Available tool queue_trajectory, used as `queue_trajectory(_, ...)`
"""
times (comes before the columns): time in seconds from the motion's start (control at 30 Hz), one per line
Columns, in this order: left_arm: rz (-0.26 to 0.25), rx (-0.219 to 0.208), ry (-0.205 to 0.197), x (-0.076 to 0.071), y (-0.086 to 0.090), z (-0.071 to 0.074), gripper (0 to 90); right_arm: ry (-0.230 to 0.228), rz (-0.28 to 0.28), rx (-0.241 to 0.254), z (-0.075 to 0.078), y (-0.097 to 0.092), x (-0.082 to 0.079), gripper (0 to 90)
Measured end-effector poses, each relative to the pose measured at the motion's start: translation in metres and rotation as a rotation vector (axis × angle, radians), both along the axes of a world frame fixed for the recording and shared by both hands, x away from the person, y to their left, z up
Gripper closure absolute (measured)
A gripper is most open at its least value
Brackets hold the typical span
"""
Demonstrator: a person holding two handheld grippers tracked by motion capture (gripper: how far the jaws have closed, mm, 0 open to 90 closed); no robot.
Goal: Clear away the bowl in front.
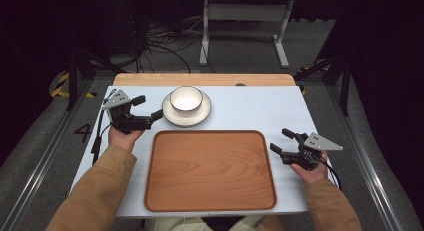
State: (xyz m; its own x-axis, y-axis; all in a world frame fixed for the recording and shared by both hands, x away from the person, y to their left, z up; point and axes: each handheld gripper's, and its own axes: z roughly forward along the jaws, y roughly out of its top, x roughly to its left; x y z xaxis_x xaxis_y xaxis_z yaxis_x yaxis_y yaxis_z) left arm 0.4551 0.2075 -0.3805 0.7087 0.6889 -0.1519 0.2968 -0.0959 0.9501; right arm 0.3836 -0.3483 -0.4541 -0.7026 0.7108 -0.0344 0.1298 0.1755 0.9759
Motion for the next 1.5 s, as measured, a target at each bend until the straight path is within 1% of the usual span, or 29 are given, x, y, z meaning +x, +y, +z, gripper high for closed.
queue_trajectory(0.03,-0.005,-0.014,0.012,0.005,-0.002,0.0,4.9,0.001,0.0,0.0,0.0,0.0,0.0,23.4)
queue_trajectory(0.07,-0.002,-0.022,0.015,0.008,-0.003,0.0,4.1,0.0,0.0,0.0,0.0,0.0,0.0,23.4)
queue_trajectory(0.1,0.0,-0.023,0.023,0.011,-0.005,0.0,3.9,-0.001,0.0,0.0,0.0,0.0,0.0,23.4)
queue_trajectory(0.17,-0.002,-0.014,0.019,0.016,-0.008,0.001,3.4,-0.002,0.001,-0.001,0.0,0.0,0.0,23.4)
queue_trajectory(0.2,-0.002,-0.014,0.019,0.016,-0.008,0.001,3.3,-0.002,0.001,-0.001,0.0,0.0,0.0,23.4)
queue_trajectory(0.23,0.003,-0.006,0.014,0.019,-0.011,0.003,3.2,-0.002,0.001,-0.001,0.0,0.0,0.0,23.4)
queue_trajectory(0.27,0.007,-0.006,0.003,0.02,-0.012,0.004,3.1,-0.001,0.002,0.0,0.0,0.0,0.0,23.4)
queue_trajectory(0.37,0.012,0.0,0.005,0.026,-0.016,0.005,2.7,-0.001,0.003,-0.001,0.0,0.0,0.0,23.4)
queue_trajectory(0.5,0.012,0.007,0.012,0.034,-0.021,0.006,2.5,-0.002,0.003,-0.001,0.0,0.0,0.0,23.4)
queue_trajectory(0.63,0.002,0.017,0.033,0.043,-0.026,0.008,2.7,-0.002,0.004,-0.001,0.0,0.0,0.0,23.4)
queue_trajectory(0.67,0.005,0.026,0.032,0.046,-0.028,0.009,2.9,-0.002,0.004,-0.001,0.0,0.0,0.0,23.4)
queue_trajectory(0.7,0.003,0.027,0.028,0.047,-0.03,0.009,2.9,-0.002,0.004,-0.001,0.0,0.0,0.0,23.4)
queue_trajectory(0.77,0.0,0.027,0.032,0.05,-0.032,0.01,2.8,-0.001,0.004,0.0,0.0,0.0,0.0,23.4)
queue_trajectory(0.87,0.0,0.042,0.043,0.055,-0.034,0.01,2.5,-0.003,0.005,-0.001,0.0,0.0,0.0,23.4)
queue_trajectory(0.93,0.006,0.045,0.04,0.058,-0.035,0.009,2.5,-0.005,0.006,-0.002,0.0,0.0,0.0,23.4)
queue_trajectory(0.97,0.011,0.043,0.047,0.059,-0.035,0.009,2.5,-0.005,0.007,-0.002,0.0,0.0,0.0,23.4)
queue_trajectory(1.0,0.016,0.044,0.043,0.06,-0.035,0.008,2.5,-0.006,0.006,-0.002,0.0,0.0,0.0,23.4)
queue_trajectory(1.1,0.037,0.053,0.072,0.065,-0.034,0.006,3.3,-0.007,0.006,-0.001,0.0,0.0,0.0,23.3)
queue_trajectory(1.13,0.037,0.053,0.072,0.065,-0.034,0.006,3.8,-0.006,0.006,-0.003,0.0,0.0,0.0,23.3)
queue_trajectory(1.17,0.045,0.064,0.087,0.067,-0.034,0.005,3.8,-0.006,0.006,-0.003,0.0,0.0,0.0,23.3)
queue_trajectory(1.2,0.054,0.084,0.143,0.072,-0.033,0.004,5.6,-0.006,0.005,-0.002,0.0,0.0,-0.001,23.2)
queue_trajectory(1.23,0.054,0.084,0.143,0.072,-0.033,0.004,6.9,-0.007,0.005,-0.003,0.0,0.0,-0.001,23.0)
queue_trajectory(1.27,0.054,0.092,0.177,0.074,-0.033,0.004,6.9,-0.007,0.005,-0.003,0.0,0.0,-0.001,23.0)
queue_trajectory(1.33,0.059,0.104,0.228,0.079,-0.032,0.003,9.3,-0.009,0.005,-0.007,0.0,0.0,-0.001,22.5)
queue_trajectory(1.37,0.078,0.109,0.246,0.082,-0.033,0.001,9.8,-0.011,0.005,-0.007,0.0,0.001,-0.001,22.5)
queue_trajectory(1.4,0.078,0.109,0.246,0.082,-0.033,0.001,10.3,-0.011,0.005,-0.007,0.0,0.001,-0.001,22.5)
queue_trajectory(1.43,0.082,0.111,0.26,0.083,-0.033,0.0,10.3,-0.013,0.003,-0.011,0.0,0.001,-0.002,22.3)
queue_trajectory(1.47,0.099,0.112,0.286,0.086,-0.034,-0.004,11.2,-0.017,0.005,-0.01,0.0,0.001,-0.002,22.0)
queue_trajectory(1.5,0.109,0.118,0.302,0.088,-0.035,-0.006,11.7,-0.018,0.006,-0.01,0.0,0.001,-0.002,21.9)
